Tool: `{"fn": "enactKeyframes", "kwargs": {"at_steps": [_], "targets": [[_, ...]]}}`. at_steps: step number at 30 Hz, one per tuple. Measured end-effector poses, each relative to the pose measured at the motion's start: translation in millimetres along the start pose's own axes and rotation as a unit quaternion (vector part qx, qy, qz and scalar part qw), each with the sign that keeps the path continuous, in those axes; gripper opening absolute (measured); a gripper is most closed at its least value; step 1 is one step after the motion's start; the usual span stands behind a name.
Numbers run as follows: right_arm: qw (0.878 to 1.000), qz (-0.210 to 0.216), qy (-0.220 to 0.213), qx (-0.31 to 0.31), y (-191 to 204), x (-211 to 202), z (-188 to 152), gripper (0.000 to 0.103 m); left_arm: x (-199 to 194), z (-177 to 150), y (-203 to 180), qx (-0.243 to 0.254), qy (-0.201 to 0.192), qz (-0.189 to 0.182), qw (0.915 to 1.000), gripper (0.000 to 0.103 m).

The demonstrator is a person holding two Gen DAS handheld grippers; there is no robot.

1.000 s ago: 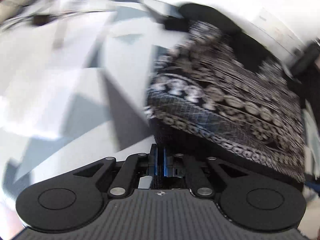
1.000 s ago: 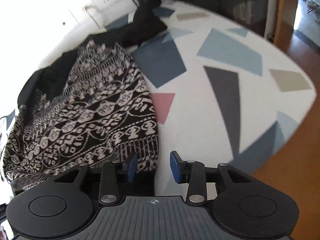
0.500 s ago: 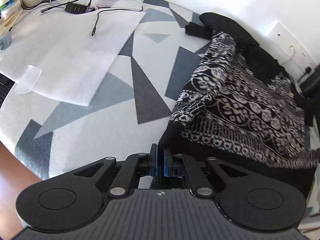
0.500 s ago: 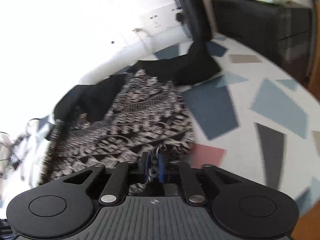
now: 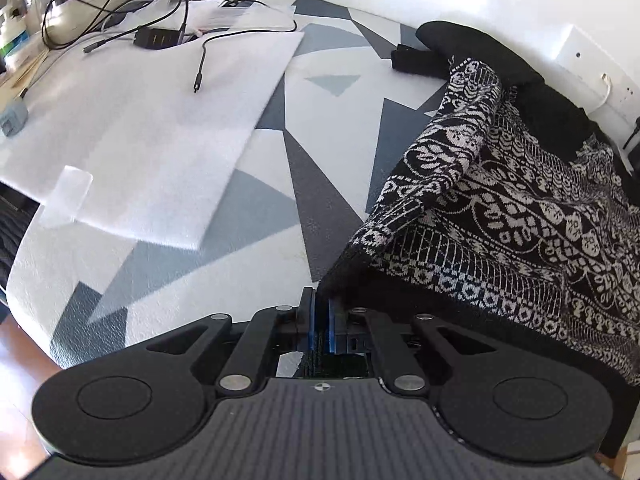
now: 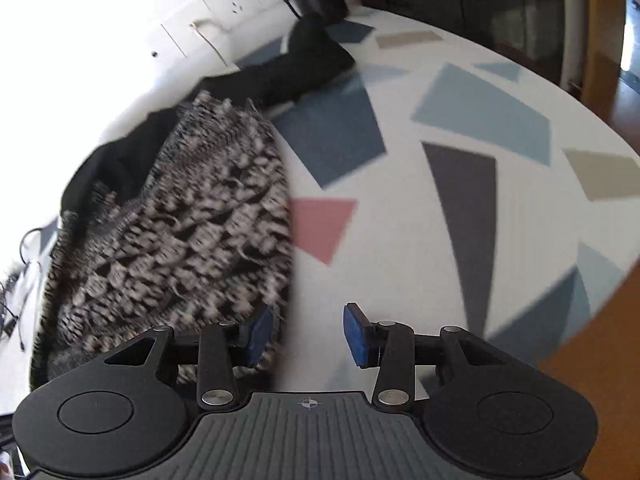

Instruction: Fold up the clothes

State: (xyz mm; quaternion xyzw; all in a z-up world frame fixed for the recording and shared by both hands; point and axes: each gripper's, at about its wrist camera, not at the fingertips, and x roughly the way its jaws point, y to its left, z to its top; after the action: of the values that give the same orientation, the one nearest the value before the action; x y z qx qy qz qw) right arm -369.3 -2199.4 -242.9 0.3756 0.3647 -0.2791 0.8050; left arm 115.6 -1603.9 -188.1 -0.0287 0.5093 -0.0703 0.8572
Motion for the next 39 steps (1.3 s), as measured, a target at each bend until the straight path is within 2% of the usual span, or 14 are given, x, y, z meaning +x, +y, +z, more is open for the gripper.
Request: {"fn": "enactKeyframes", "kwargs": {"at_steps": [5, 7, 10, 14, 16, 19, 21, 24, 27, 32, 36, 39], "targets": [[0.998, 0.007, 0.029, -0.053, 18.4, -1.8, -17.7, 0.038, -1.4, -0.6, -3.3, 0.021, 0.006, -0.002, 0.9998, 0.007], [0.997, 0.015, 0.037, -0.060, 24.7, -3.3, -24.4, 0.038, -1.0, -0.3, -0.8, 0.013, 0.011, -0.022, 0.9996, 0.008], [0.995, 0.021, 0.048, -0.081, 34.6, -4.4, -31.6, 0.038, -0.9, -0.9, 3.5, 0.006, 0.014, -0.050, 0.9986, 0.015], [0.989, 0.019, 0.061, -0.131, 55.5, -0.8, -37.4, 0.038, -0.5, -1.1, -7.0, 0.039, 0.006, -0.037, 0.9985, 0.015], [0.985, 0.014, 0.060, -0.159, 64.3, 0.5, -37.8, 0.007, -0.5, -2.8, -13.4, 0.049, -0.002, -0.030, 0.9984, 0.009], [0.987, 0.019, 0.033, -0.158, 65.4, -7.1, -29.1, 0.004, -5.2, -4.8, -17.7, 0.023, 0.006, -0.042, 0.9988, 0.006], [0.990, 0.029, -0.006, -0.136, 57.4, -29.2, -16.1, 0.003, -15.2, -6.9, -16.9, -0.019, 0.027, -0.096, 0.9949, 0.005], [0.991, 0.044, -0.063, -0.109, 40.9, -70.5, 3.0, 0.003, -36.4, -19.7, -31.5, -0.024, 0.038, -0.159, 0.9862, 0.005], [0.990, 0.048, -0.083, -0.103, 24.5, -99.6, 11.4, 0.003, -44.3, -35.3, -42.9, -0.027, 0.058, -0.187, 0.9802, 0.005], [0.993, 0.060, -0.062, -0.084, 0.8, -115.0, 8.3, 0.003, -50.7, -44.9, -19.8, -0.088, 0.057, -0.146, 0.9837, 0.005], [0.992, 0.087, -0.052, -0.078, -5.4, -121.7, 5.9, 0.003, -74.3, -45.6, -11.6, -0.083, 0.023, -0.106, 0.9906, 0.005], [0.989, 0.102, -0.051, -0.094, -6.4, -123.1, 7.5, 0.003, -86.2, -42.1, -14.0, -0.090, -0.007, -0.091, 0.9917, 0.005]]}}
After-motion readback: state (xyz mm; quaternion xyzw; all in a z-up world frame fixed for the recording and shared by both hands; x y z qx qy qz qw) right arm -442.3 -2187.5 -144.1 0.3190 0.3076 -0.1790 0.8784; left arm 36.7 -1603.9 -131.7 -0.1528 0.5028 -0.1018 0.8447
